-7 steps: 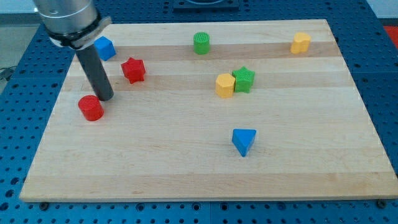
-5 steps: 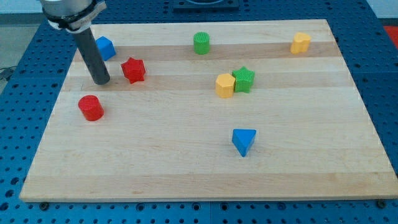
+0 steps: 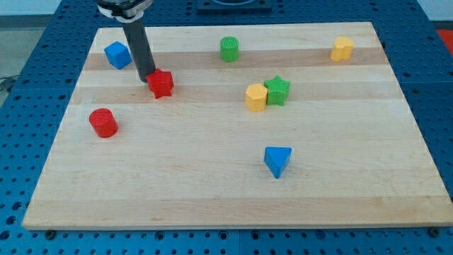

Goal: Put the red star at the bottom left of the board

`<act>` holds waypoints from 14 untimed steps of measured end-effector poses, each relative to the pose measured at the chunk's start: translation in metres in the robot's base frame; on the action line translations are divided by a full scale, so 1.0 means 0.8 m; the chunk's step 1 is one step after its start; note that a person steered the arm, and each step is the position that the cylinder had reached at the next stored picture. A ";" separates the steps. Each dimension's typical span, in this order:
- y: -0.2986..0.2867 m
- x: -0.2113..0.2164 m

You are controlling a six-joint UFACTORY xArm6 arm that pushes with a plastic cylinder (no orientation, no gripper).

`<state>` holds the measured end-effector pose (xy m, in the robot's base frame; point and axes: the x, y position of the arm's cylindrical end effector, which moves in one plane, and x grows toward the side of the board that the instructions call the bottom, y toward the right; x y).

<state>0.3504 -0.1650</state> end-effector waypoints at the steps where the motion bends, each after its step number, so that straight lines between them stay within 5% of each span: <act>1: 0.002 0.050; 3: 0.006 0.059; 4: 0.071 0.129; 5: 0.071 0.130; 8: -0.055 0.057; 10: 0.086 0.014; 11: 0.087 0.014; 14: 0.083 0.102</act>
<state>0.4317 -0.0989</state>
